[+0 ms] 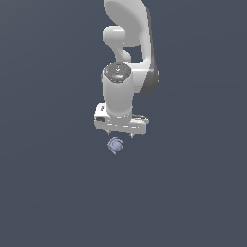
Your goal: Pick up the object and move it to a goal position.
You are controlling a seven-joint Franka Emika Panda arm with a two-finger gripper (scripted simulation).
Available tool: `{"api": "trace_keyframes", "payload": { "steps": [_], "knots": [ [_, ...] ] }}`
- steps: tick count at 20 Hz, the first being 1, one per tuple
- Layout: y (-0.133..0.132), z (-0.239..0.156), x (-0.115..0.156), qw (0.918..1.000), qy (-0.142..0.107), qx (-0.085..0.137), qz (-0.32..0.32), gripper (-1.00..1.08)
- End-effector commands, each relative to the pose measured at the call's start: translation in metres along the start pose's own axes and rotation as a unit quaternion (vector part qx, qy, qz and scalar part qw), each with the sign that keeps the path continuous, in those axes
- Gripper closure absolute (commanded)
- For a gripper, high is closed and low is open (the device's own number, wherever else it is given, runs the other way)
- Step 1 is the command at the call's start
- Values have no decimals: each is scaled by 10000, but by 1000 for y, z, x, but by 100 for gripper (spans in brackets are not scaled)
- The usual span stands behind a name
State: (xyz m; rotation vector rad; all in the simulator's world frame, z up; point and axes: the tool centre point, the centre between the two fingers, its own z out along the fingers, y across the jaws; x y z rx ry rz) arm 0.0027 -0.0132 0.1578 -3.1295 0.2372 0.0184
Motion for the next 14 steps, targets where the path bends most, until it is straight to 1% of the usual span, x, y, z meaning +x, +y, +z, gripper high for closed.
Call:
{"api": "trace_keyframes", "payload": {
  "steps": [1, 4, 7, 14],
  "knots": [
    [2, 6, -1, 9996, 1, 7, 266, -92],
    [6, 16, -1, 9978, 5, 16, 661, -92],
    [11, 26, -3, 9937, 10, 22, 1119, -92],
    [22, 48, -6, 9772, 30, 22, 2121, -92]
  ]
}}
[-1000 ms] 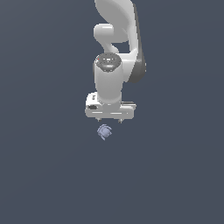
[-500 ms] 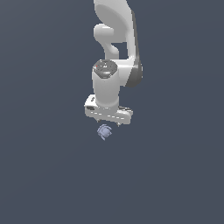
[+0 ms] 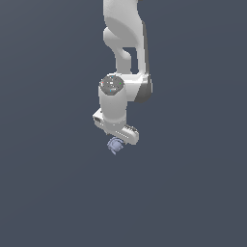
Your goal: Pick up the object and move it to a goal position.
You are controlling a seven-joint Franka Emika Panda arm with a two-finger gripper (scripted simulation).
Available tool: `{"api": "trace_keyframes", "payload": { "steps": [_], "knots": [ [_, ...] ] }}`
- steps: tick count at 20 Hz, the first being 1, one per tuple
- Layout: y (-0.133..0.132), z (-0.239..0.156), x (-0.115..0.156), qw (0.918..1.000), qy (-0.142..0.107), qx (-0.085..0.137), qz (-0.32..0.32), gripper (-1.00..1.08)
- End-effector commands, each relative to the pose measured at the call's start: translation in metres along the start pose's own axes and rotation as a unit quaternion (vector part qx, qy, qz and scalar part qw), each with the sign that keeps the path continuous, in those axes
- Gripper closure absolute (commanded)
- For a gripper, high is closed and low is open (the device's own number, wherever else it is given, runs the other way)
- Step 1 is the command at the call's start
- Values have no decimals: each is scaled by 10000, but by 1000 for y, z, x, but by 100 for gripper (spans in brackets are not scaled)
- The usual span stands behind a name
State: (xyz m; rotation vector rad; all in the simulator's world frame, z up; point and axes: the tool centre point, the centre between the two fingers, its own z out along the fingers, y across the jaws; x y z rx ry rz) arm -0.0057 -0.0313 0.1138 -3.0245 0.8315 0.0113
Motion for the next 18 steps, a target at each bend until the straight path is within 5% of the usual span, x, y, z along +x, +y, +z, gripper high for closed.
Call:
{"api": "trace_keyframes", "payload": {
  "steps": [1, 18],
  "knots": [
    [4, 7, 0, 9995, 11, 0, 327, -92],
    [14, 25, 1, 9940, 40, -10, 1090, -92]
  ]
}}
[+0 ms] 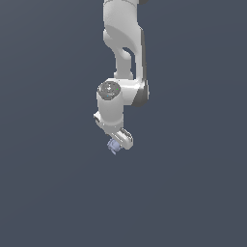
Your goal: Pick up the object and move it to a goal position.
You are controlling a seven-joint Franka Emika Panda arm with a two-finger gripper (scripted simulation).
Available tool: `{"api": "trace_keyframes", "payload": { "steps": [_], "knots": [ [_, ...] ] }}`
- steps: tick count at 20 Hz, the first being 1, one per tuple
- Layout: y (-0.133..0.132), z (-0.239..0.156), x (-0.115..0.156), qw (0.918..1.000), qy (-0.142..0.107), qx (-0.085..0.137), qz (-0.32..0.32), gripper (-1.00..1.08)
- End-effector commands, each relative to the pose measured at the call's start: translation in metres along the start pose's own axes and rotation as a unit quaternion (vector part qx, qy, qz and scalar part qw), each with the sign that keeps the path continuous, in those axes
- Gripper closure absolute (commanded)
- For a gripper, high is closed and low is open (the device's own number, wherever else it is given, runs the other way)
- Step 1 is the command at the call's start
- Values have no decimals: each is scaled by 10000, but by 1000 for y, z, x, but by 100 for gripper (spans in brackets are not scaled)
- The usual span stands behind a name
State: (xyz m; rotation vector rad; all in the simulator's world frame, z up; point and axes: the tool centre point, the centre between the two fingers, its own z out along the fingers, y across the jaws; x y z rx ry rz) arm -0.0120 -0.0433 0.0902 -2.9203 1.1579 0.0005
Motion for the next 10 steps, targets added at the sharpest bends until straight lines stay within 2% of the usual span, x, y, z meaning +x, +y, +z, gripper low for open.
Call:
{"api": "trace_keyframes", "payload": {
  "steps": [1, 10],
  "knots": [
    [0, 3, 0, 10000, -1, -1, 2, -92],
    [1, 43, -1, 10000, 1, -1, 22, -92]
  ]
}}
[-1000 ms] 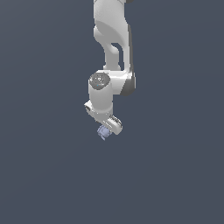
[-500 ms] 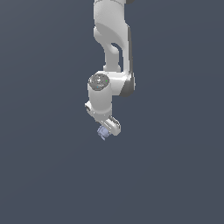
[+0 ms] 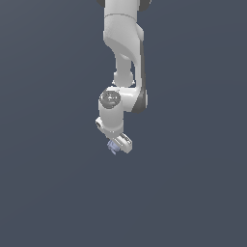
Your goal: Pick up the object and move it to a goal position.
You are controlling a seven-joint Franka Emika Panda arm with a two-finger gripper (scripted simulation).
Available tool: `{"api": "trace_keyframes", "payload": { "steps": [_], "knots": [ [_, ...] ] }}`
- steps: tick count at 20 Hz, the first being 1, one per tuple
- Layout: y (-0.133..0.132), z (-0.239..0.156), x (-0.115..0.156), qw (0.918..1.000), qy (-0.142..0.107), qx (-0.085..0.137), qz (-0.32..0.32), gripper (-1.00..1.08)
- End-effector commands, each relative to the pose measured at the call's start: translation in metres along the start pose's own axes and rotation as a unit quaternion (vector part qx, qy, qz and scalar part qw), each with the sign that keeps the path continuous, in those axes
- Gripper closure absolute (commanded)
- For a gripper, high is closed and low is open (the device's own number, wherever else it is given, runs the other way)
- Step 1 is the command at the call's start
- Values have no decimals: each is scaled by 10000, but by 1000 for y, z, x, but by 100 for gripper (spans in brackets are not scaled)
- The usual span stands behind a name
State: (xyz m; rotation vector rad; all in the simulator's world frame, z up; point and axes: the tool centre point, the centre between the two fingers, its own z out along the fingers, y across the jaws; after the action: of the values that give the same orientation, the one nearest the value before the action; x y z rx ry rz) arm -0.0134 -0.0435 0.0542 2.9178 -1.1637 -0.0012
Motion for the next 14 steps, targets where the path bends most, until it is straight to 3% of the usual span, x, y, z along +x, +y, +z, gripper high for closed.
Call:
{"api": "trace_keyframes", "payload": {
  "steps": [1, 5, 6, 14],
  "knots": [
    [0, 9, 0, 10000, 3, 2, 5, -92],
    [-1, 14, 1, 10000, 3, 2, 5, -92],
    [-1, 14, 1, 10000, 3, 2, 5, 108],
    [-1, 14, 1, 10000, 3, 2, 5, 108]
  ]
}}
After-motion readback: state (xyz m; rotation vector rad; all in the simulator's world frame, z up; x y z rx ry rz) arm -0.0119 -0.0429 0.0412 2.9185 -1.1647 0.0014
